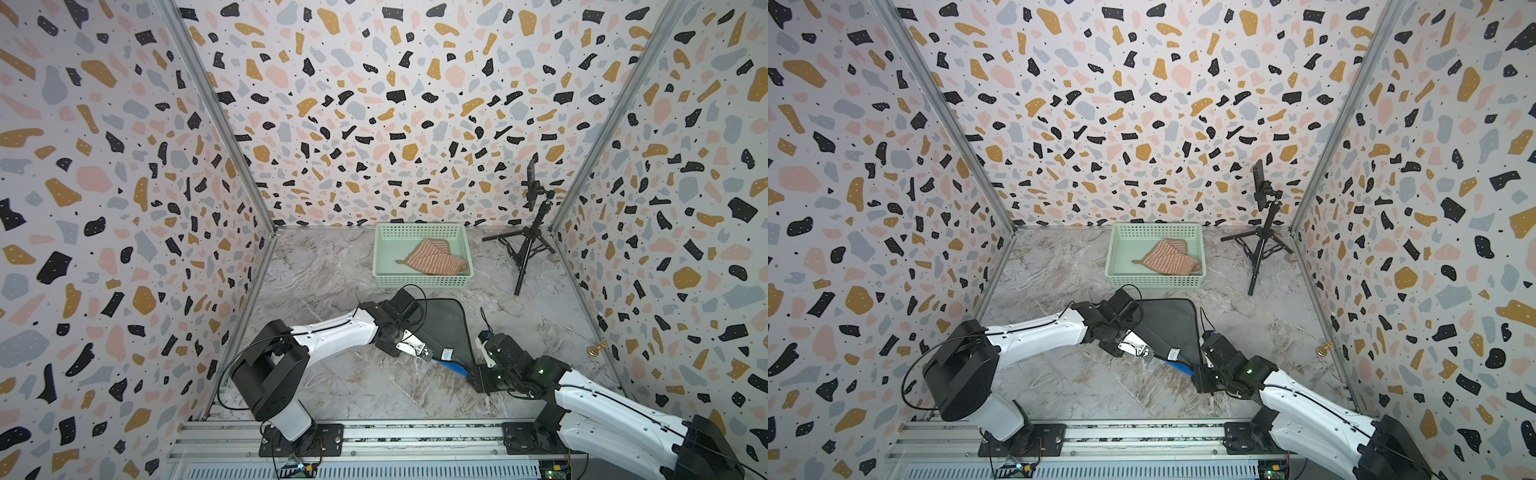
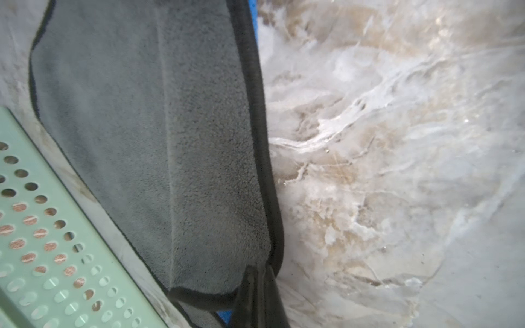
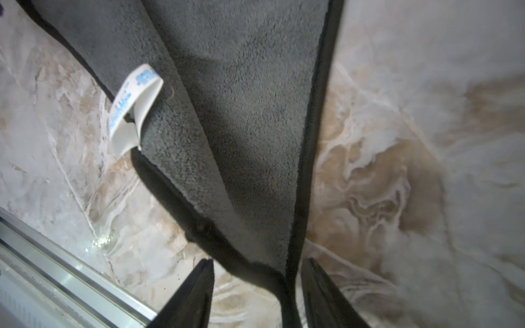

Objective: Fold the square dishcloth
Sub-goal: Fold the cleaning item at the center of the board.

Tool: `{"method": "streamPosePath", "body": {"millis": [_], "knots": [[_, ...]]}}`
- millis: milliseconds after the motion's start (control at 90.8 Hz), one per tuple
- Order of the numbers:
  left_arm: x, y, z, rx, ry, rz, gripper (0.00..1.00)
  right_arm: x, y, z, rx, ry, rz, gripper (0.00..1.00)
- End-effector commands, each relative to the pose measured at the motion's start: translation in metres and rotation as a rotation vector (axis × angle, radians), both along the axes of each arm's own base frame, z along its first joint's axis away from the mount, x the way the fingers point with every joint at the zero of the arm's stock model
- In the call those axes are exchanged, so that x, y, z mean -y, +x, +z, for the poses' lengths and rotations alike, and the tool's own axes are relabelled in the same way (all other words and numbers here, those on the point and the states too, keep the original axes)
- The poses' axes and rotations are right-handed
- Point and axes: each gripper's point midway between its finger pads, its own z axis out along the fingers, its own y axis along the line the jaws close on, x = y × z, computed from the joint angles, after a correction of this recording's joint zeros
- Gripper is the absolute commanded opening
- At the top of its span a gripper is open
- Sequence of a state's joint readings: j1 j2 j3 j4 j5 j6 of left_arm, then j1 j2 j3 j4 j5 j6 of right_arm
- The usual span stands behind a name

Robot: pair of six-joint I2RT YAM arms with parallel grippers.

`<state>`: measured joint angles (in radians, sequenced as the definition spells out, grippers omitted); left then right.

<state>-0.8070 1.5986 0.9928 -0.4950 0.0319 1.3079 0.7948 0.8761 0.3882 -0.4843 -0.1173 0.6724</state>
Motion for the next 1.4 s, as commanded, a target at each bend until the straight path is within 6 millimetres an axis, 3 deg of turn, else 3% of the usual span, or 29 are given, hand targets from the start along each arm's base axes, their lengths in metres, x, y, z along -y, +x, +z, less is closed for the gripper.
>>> {"method": "streamPosePath", "body": {"millis": [0,33,165,374,529,639,804,947,1145,1255,1387], "knots": [[-0.008,-0.006,0.000,-0.007,0.008,0.024,0.00,-0.003,0.000,0.003,0.025,0.007,0.017,0.59],[-0.011,-0.009,-0.002,-0.021,0.019,0.017,0.02,-0.004,-0.001,0.002,0.030,0.008,0.020,0.59],[-0.009,-0.010,-0.012,-0.012,0.020,-0.025,0.33,-0.002,0.000,-0.002,0.034,-0.003,0.008,0.60],[0.004,0.008,-0.024,0.021,0.016,-0.017,0.36,-0.002,0.001,-0.006,0.029,-0.007,0.001,0.58],[0.003,0.010,-0.033,0.021,0.037,-0.019,0.25,-0.003,0.003,-0.005,0.034,-0.011,0.003,0.52],[-0.001,0.012,-0.036,0.034,0.048,-0.017,0.22,-0.005,0.004,-0.003,0.035,-0.011,0.007,0.49],[-0.004,0.014,-0.021,0.052,0.036,0.009,0.00,-0.005,0.006,0.000,0.043,-0.013,0.011,0.34],[-0.007,0.005,0.005,0.052,-0.012,0.034,0.00,-0.006,0.008,0.006,0.058,-0.020,0.022,0.21],[-0.023,-0.012,0.021,0.029,-0.026,0.080,0.00,-0.011,0.010,0.017,0.079,0.000,0.045,0.00],[-0.038,-0.023,0.030,0.011,-0.016,0.128,0.00,-0.014,0.008,0.025,0.097,0.006,0.078,0.00],[-0.069,-0.059,0.042,-0.067,0.019,0.160,0.00,-0.018,0.001,0.036,0.129,-0.008,0.138,0.00]]}}
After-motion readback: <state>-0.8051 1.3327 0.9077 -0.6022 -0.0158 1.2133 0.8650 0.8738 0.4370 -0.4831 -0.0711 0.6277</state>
